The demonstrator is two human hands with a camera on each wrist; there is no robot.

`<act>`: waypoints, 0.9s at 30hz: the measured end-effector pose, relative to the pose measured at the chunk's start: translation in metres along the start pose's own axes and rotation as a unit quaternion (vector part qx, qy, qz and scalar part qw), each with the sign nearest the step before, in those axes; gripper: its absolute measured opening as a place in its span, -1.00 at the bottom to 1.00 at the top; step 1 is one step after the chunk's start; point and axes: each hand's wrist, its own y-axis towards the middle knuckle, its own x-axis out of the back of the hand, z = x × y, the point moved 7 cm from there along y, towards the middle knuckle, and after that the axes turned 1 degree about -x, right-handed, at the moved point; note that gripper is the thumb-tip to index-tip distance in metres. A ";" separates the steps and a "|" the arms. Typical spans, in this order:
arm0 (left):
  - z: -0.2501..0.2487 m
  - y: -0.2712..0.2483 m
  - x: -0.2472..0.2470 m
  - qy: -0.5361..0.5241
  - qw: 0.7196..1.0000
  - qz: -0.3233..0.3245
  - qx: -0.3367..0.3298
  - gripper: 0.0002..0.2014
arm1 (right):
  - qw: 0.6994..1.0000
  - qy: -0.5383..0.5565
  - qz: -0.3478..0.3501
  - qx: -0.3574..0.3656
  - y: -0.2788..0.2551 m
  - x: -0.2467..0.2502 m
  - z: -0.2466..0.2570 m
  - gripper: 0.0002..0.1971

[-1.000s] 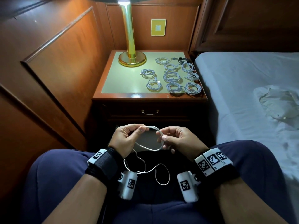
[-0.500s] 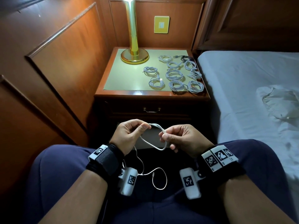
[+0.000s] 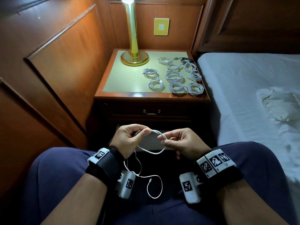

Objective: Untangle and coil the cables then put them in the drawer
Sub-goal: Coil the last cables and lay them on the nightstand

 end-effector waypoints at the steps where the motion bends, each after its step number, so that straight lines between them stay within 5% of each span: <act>1: 0.000 0.000 0.000 0.007 1.000 0.000 -0.002 -0.94 | 1.000 -0.006 -0.003 0.000 0.000 0.000 -0.001 -0.89; 8: -0.002 0.002 0.000 0.016 1.000 -0.005 -0.014 -0.93 | 0.999 0.021 0.024 -0.041 0.000 -0.006 -0.002 -0.72; 14: -0.002 0.003 0.000 0.003 1.000 0.004 -0.005 -0.91 | 0.999 -0.010 0.010 0.032 -0.001 -0.003 0.013 -0.77; 18: 0.004 0.009 0.003 0.005 1.000 0.026 0.003 -0.83 | 0.990 0.098 -0.057 0.078 -0.002 0.015 0.021 -0.77; 23: 0.019 0.025 0.070 0.089 0.989 -0.120 0.021 -0.90 | 0.943 0.270 -0.170 0.096 -0.006 0.060 0.023 -0.74; 27: 0.027 0.023 0.091 0.173 0.959 -0.219 0.051 -0.89 | 0.936 0.273 -0.201 0.101 -0.004 0.066 0.020 -0.73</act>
